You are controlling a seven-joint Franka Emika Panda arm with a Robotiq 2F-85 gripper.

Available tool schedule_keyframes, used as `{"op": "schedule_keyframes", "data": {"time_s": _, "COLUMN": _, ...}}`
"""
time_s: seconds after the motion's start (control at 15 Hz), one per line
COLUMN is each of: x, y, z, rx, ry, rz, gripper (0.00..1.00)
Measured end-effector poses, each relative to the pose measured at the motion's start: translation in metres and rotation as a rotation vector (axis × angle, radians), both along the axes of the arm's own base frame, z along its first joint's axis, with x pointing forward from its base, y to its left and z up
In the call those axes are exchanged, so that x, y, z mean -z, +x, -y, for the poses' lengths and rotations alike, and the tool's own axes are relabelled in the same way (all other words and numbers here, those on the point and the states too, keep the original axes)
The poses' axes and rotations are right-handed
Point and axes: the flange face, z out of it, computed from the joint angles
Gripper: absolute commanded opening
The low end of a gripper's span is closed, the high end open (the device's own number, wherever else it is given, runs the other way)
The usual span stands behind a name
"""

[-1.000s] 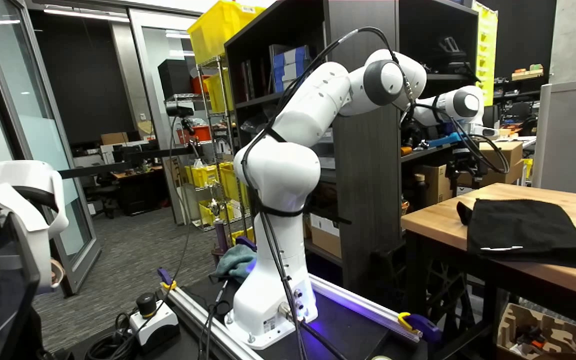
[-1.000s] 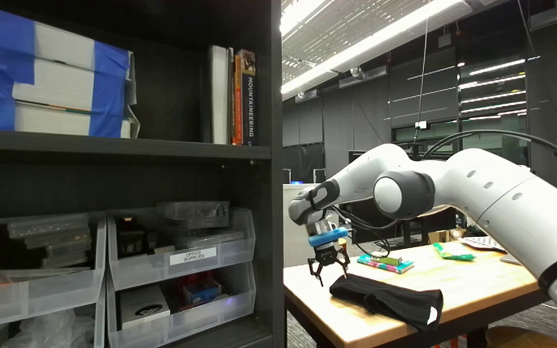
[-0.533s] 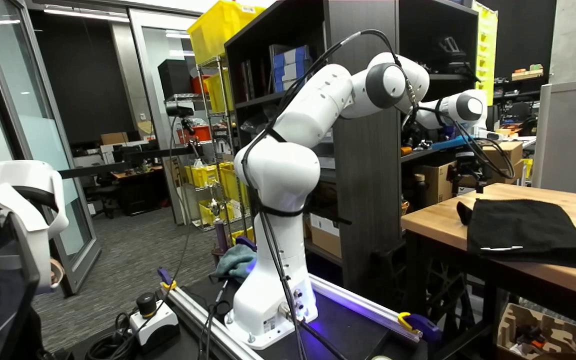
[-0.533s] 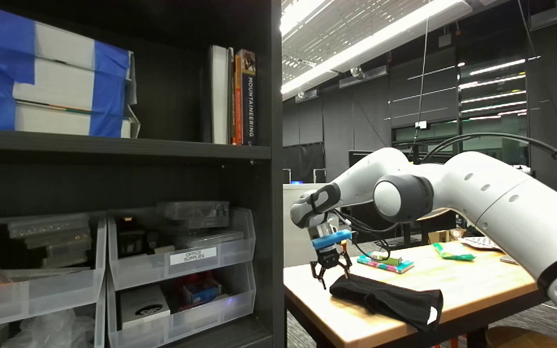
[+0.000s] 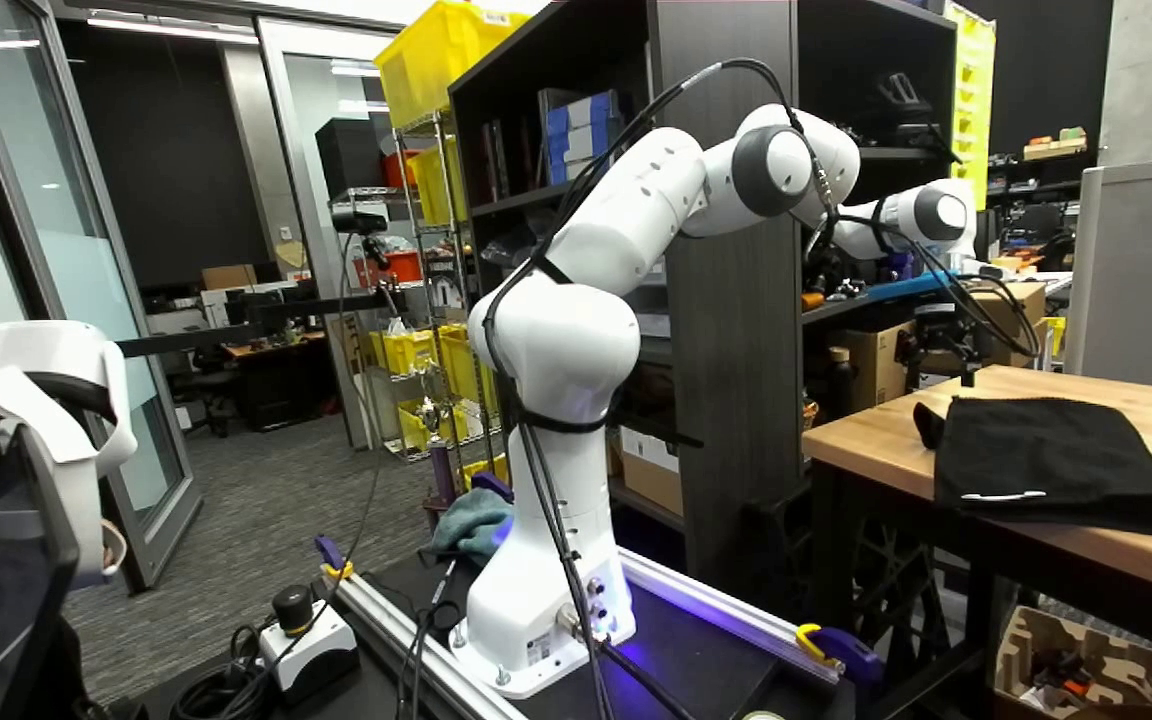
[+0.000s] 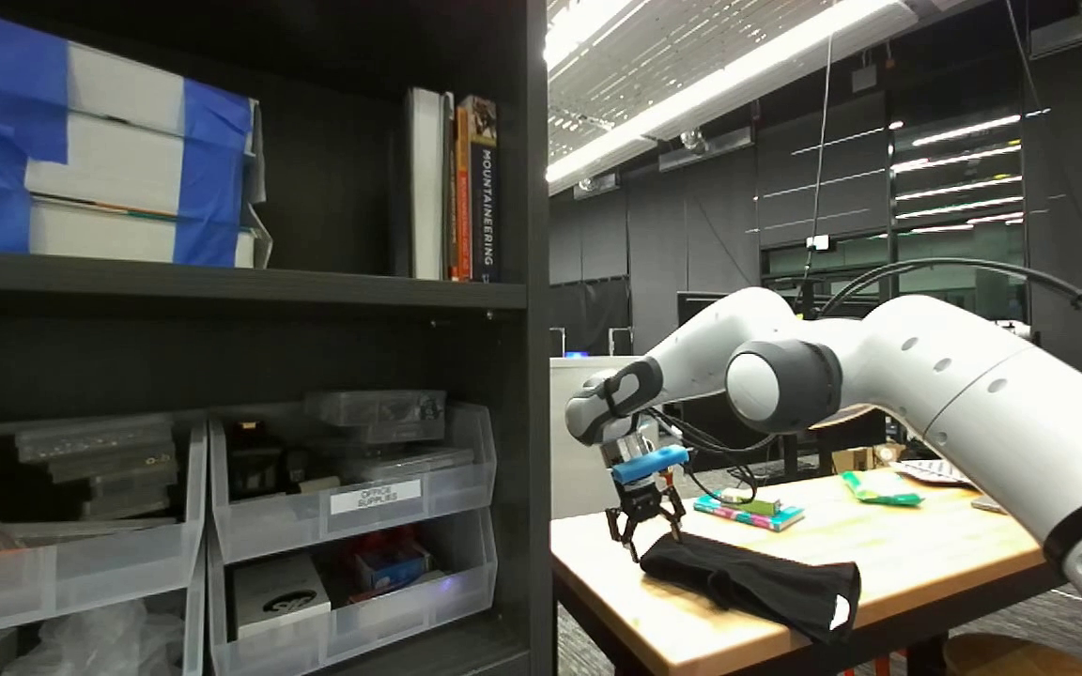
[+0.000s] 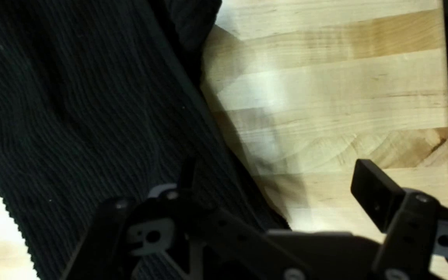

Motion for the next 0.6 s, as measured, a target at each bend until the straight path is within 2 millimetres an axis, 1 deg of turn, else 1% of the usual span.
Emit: {"op": "schedule_keyframes", "data": {"time_s": 0.6, "x": 0.022, "y": -0.004, "z": 0.019, "rx": -0.014, "ry": 0.014, "rz": -0.023, "gripper": 1.00}}
